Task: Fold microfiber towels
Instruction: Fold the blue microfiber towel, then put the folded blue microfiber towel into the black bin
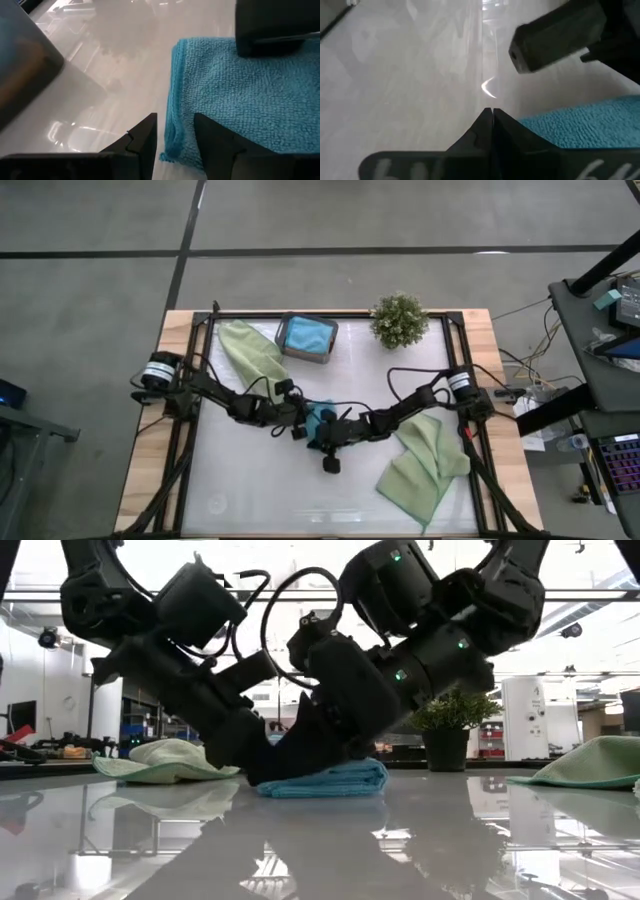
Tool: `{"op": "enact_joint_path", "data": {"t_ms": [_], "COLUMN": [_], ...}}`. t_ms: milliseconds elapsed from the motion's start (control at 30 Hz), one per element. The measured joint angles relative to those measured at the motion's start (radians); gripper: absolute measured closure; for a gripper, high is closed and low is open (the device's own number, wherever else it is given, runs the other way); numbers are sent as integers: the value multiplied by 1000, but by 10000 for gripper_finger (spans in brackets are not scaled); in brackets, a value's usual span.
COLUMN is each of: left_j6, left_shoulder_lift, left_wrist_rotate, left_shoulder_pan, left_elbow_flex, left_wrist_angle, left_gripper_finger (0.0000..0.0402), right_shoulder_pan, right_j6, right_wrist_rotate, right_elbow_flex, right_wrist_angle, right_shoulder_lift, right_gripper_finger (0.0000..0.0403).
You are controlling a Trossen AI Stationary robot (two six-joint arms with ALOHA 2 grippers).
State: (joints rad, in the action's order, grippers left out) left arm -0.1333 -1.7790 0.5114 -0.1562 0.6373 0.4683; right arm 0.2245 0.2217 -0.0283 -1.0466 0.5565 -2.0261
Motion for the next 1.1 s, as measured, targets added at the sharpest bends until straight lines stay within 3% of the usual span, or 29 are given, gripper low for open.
{"op": "enact_joint_path", "data": {"t_ms": [200,600,700,1000,1100], "left_j6": [10,91,92,88,87], "left_shoulder_lift": [32,156,193,198,190], "left_wrist_rotate": [0,-1,-14,-251,-272], "left_shoulder_pan": [1,1,-3,-11,-15], "left_elbow_flex": [-1,-2,-2,-1,-4], "left_wrist_angle": [-11,-48,-98,-131,-133], "left_gripper_finger": [286,285,285,285,285], "right_shoulder_pan": [-7,-14,-32,-139,-160], "right_j6": [-17,-43,3,323,419], "right_wrist_rotate": [21,22,24,29,31], "right_elbow_flex": [3,5,-1,-1,14], "right_wrist_angle": [-15,-185,-300,-685,-738], "right_shoulder_lift": [27,219,286,424,431], "right_gripper_finger": [394,385,362,257,224]}}
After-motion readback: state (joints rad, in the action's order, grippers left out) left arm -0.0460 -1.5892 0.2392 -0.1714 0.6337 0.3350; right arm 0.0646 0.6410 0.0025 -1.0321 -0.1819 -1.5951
